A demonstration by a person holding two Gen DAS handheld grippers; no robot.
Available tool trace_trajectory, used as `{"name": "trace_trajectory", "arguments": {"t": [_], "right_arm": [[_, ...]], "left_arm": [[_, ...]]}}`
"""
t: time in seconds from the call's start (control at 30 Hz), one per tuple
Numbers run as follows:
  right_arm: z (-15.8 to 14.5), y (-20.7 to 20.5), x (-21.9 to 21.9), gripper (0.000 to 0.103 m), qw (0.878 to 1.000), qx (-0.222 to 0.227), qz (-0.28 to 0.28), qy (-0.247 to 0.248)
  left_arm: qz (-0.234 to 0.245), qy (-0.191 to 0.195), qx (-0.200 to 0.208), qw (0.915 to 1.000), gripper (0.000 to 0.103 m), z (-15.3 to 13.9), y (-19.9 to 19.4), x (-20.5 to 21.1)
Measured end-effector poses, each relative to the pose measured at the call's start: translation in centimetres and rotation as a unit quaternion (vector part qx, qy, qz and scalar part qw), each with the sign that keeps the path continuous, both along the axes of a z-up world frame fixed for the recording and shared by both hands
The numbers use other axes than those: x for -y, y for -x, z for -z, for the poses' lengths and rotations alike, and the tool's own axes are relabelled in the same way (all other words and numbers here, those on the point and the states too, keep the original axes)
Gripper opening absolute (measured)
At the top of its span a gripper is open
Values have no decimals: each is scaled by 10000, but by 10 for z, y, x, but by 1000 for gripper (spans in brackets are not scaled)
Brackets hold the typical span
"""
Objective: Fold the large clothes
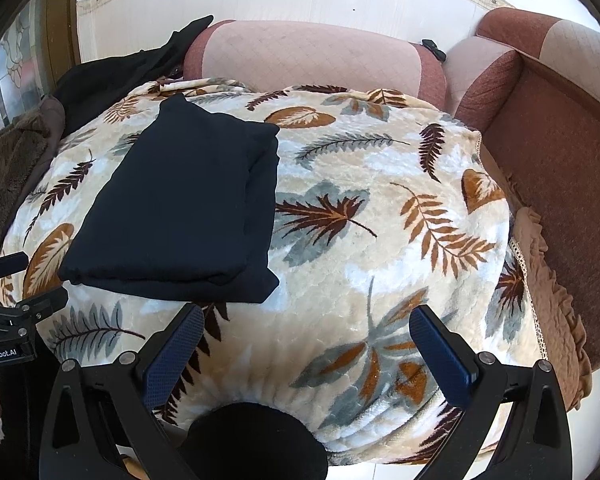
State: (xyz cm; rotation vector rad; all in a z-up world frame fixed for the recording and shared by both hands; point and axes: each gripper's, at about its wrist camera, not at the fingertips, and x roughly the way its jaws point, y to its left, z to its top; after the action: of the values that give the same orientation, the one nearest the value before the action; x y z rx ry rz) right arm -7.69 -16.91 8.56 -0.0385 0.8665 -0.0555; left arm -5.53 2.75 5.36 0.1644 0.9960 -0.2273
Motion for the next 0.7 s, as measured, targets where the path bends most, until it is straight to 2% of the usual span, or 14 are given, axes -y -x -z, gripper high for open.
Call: {"name": "trace_trajectory", "arguments": {"t": [0.7], "right_arm": [[4, 3, 4, 103, 9998, -44, 96, -139]], "left_arm": [[227, 95, -18, 9997, 92, -7, 2, 21]]}}
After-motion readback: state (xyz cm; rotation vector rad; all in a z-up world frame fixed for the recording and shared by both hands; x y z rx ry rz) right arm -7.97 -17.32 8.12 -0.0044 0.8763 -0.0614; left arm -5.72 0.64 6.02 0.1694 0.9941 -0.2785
